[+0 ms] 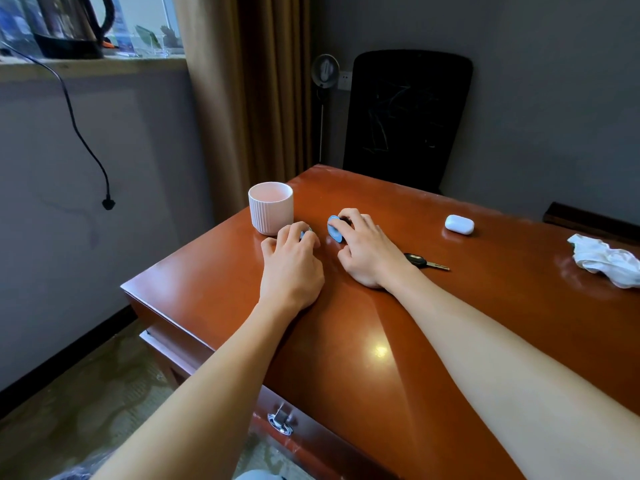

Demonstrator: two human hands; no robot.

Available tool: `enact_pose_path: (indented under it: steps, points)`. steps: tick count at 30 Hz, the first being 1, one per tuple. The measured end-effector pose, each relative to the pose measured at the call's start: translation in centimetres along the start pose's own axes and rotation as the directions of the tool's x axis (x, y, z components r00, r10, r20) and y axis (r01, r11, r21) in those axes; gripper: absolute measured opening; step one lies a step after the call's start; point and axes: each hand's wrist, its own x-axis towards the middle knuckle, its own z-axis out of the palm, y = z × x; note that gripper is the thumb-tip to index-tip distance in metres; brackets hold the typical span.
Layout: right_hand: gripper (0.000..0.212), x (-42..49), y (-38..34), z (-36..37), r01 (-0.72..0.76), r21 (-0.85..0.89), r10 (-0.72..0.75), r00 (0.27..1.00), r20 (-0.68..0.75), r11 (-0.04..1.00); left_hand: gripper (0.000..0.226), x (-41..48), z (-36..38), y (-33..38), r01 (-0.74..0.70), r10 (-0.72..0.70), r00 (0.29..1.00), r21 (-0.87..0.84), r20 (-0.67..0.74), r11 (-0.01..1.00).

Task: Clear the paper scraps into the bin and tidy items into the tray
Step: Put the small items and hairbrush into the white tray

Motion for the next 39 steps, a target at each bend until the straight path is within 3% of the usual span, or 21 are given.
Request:
enact_pose_path:
  steps: [8,17,28,39]
  points:
    - [0.037,-0.3,-0.4,0.0,-0.047,0.092,0.054,0.996,-0.072,0.995,0.026,-0.1,-0.1,0.3,0.011,-0.011,0.999,-0.003,-0.031,1.0]
    - [0.029,-1.5,-1.6,-0.4,-0.079,-0.063,0.073,0.993,-0.091,0.995,0.036,-0.4,-0.4,-0.1,-0.057,0.053,0.997,-0.071,-0.061,0.996]
    - [0.024,-7.8,-3.3,-3.9,-0.318,0.203,0.335,0.94,-0.056,0.926,0.029,-0.3,-1.0,0.1,-0.077,0.091,0.993,-0.184,0.07,0.98]
    - [0.02,-13.2,-0.5,-9.9,-0.291,0.261,0.31,0.95,-0.031,0.92,0.023,-3.2,-4.0,4.5,-0.181,0.209,0.977,-0.324,0.052,0.929]
